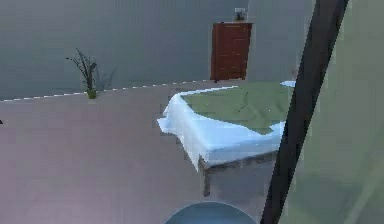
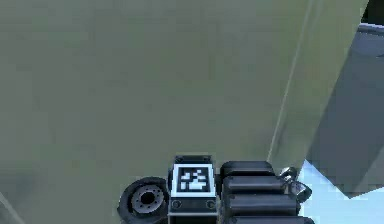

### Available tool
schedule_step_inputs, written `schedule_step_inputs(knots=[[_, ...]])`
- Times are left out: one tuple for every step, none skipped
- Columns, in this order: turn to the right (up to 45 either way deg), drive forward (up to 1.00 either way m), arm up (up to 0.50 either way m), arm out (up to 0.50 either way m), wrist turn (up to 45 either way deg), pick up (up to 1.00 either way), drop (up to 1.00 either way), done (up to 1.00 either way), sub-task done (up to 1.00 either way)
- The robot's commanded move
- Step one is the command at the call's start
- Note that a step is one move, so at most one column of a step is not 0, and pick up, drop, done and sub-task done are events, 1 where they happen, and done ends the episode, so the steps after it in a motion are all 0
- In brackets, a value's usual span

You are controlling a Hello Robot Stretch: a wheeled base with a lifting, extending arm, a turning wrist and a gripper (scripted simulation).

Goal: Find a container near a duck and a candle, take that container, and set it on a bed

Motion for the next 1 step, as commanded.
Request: schedule_step_inputs(knots=[[0.0, 0.55, 0.00, 0.00, 0.0, 0.00, 0.00, 0.00, 0.00]])
